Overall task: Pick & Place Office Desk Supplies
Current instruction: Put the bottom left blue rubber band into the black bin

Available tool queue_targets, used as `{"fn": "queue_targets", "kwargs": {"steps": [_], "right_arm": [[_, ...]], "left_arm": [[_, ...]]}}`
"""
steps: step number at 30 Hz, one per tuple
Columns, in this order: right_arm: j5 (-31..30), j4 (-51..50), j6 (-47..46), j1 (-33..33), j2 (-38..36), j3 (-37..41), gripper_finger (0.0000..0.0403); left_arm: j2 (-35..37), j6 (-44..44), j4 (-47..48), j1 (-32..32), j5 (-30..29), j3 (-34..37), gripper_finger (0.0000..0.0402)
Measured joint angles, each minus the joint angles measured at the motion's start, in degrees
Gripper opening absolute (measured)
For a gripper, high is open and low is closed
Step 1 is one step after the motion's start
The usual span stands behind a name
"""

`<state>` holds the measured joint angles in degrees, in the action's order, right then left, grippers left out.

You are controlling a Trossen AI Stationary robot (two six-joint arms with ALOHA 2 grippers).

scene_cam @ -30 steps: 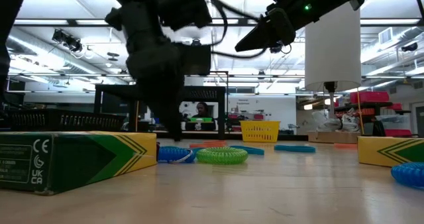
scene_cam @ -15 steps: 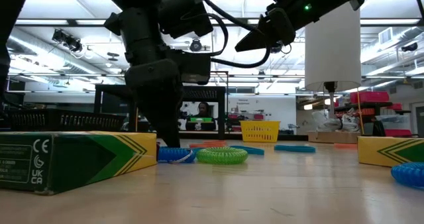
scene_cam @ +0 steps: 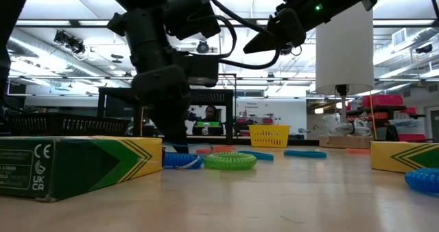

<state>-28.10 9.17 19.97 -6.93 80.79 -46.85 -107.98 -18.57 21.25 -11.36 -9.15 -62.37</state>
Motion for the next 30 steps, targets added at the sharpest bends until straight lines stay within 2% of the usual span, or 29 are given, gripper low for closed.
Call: {"fn": "queue_targets", "kwargs": {"steps": [8,14,24,30], "right_arm": [[0.0,-0.02,-0.2,0.01,0.0,0.0,0.0212],[0.0,-0.04,-0.2,0.01,0.0,0.0,0.0212],[1.27,-0.04,-0.2,0.03,0.0,0.0,0.0212],[1.4,-0.04,-0.2,0.03,0.0,0.0,0.0212]], "left_arm": [[3.82,-0.83,5.43,-2.32,-4.91,0.07,0.0002],[9.35,-3.47,10.77,-4.68,-11.05,0.07,0.0001],[16.72,-13.91,28.37,-8.04,-20.67,0.04,0.0001],[17.99,-25.03,43.44,-9.5,-24.59,0.04,0.0001]]}}
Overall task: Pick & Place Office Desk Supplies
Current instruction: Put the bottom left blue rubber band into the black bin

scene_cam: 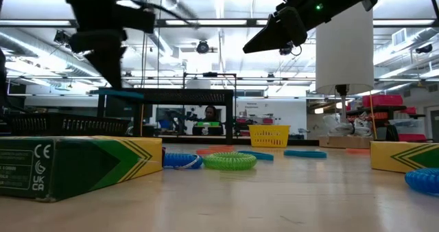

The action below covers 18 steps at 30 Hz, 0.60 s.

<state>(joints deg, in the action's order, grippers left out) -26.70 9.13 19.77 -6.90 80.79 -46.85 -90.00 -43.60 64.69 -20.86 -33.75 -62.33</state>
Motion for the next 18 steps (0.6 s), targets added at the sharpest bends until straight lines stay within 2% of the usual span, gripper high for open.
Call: {"fn": "queue_targets", "kwargs": {"steps": [4,18], "right_arm": [[0.17,0.02,0.0,0.0,0.0,0.0,0.0212],[0.17,0.02,0.0,-0.04,0.0,0.0,0.0212]], "left_arm": [[0.07,-6.42,6.14,-0.55,-0.81,0.82,0.0001],[0.05,-13.04,5.4,-0.46,8.05,11.71,0.0001]]}}
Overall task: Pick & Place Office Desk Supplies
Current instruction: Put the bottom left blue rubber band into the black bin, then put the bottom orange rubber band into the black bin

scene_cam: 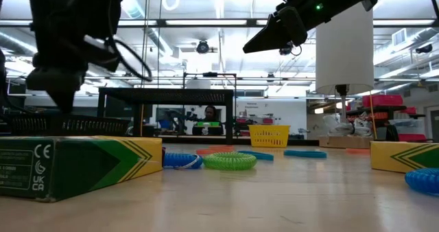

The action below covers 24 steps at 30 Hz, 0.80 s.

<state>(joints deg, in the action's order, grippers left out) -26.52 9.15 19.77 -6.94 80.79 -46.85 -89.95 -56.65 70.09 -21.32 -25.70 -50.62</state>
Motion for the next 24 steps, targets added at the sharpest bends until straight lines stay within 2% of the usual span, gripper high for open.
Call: {"fn": "queue_targets", "kwargs": {"steps": [4,10,24], "right_arm": [[0.0,0.0,0.0,0.02,0.0,0.0,0.0212],[0.0,0.0,0.0,0.02,0.0,0.0,0.0212],[1.06,0.0,0.0,0.04,0.0,0.0,0.0212]], "left_arm": [[-0.04,-1.08,-0.65,-0.09,-0.25,0.76,0.0009],[-0.04,-2.02,-1.37,-0.11,-3.19,0.79,0.0047],[-0.04,-2.51,-2.76,-0.11,-8.45,0.79,0.0186]]}}
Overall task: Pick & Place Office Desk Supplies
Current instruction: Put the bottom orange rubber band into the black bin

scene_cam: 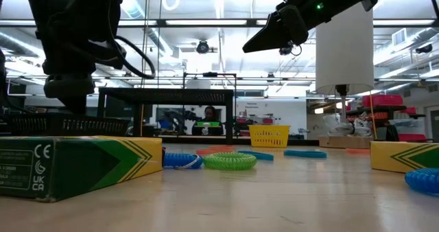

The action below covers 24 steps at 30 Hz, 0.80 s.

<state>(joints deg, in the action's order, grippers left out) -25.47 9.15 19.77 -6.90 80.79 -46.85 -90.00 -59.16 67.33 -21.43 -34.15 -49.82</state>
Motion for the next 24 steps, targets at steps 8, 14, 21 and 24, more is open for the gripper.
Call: {"fn": "queue_targets", "kwargs": {"steps": [8,14,21,24], "right_arm": [[-0.01,0.0,0.0,0.0,0.0,0.0,0.0212],[-0.01,0.02,0.0,0.0,0.0,0.0,0.0212],[2.0,0.08,0.0,-0.01,0.0,0.0,0.0212],[2.51,0.09,0.0,-0.02,0.0,0.0,0.0212]], "left_arm": [[0.72,-0.13,0.03,0.0,-5.0,-0.21,0.0213],[2.54,0.58,-0.76,-2.09,-13.68,-2.66,0.0213],[4.17,15.79,-19.64,-3.46,-16.22,-4.26,0.0213],[4.17,27.08,-31.99,-2.43,-10.64,-4.26,0.0213]]}}
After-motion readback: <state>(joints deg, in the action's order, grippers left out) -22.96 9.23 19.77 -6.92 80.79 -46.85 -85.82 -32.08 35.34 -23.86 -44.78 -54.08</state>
